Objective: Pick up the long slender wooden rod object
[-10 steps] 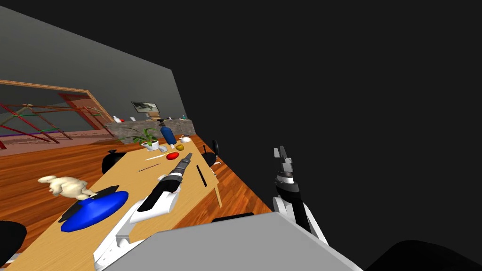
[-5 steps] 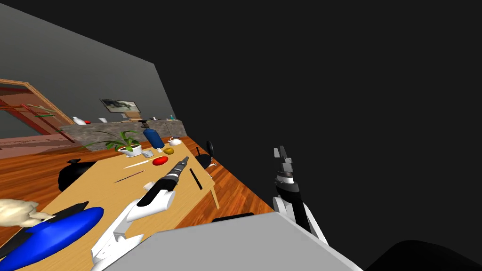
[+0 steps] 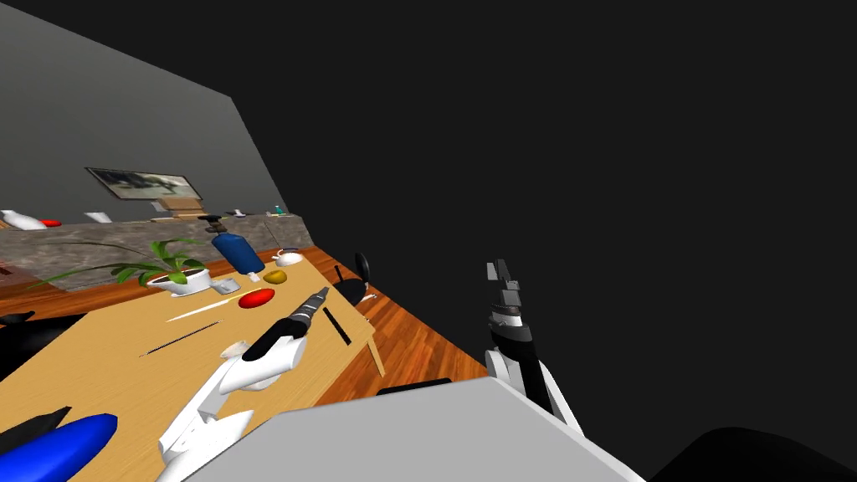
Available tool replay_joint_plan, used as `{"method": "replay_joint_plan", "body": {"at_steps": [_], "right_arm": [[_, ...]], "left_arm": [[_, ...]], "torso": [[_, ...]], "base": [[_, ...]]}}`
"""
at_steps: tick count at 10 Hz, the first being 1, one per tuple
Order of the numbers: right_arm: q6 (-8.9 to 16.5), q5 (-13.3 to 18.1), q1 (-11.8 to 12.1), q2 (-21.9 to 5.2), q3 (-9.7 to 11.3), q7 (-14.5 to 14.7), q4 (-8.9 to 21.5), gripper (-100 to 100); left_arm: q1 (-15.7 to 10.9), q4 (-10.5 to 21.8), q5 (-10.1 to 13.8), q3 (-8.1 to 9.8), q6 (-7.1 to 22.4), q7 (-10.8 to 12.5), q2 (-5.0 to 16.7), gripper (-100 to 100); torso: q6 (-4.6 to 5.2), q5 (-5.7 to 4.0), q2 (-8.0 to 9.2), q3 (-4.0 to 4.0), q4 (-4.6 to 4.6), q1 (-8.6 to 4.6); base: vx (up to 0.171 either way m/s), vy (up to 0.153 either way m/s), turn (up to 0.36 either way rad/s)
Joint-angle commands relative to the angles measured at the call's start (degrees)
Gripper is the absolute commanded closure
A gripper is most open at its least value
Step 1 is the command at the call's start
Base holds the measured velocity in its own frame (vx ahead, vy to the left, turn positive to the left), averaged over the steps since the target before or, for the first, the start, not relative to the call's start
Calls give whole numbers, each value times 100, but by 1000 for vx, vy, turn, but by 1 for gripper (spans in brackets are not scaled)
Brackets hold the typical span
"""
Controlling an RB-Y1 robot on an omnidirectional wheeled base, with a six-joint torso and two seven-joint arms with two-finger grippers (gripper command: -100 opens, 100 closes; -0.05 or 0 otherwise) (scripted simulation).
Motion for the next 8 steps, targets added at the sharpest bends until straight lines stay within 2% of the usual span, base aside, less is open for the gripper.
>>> {"method": "replay_joint_plan", "body": {"at_steps": [1,2,3,4,5,7,8], "right_arm": [[0,0,0,0,0,0,0,0],[0,0,-1,0,1,0,0,0],[0,0,1,0,-1,0,0,0],[0,0,-1,0,0,0,0,0],[0,0,1,0,-1,0,0,0],[0,0,1,0,-1,0,0,0],[0,0,1,0,-1,0,0,0]], "left_arm": [[-82,286,67,257,286,-286,50,-100],[-82,319,67,257,458,-337,50,-100],[-170,511,119,495,649,-565,89,-100],[-170,578,119,495,823,-613,89,-100],[-251,832,176,742,984,-830,129,-100],[-251,839,176,742,1211,-882,129,-100],[-322,1103,237,998,1430,-1146,170,-100]], "torso": [[0,0,0,0,0,0],[5,0,-1,-1,0,1],[-5,1,1,0,0,4],[3,1,-1,-1,0,5],[-3,2,-2,-1,-1,5],[-4,1,-5,-3,-1,4],[-6,0,-4,-2,-1,0]], "base": [[-7,15,-386],[-7,24,-127],[-2,18,-279],[0,23,-148],[3,19,-312],[4,16,-50],[7,8,-301]]}}
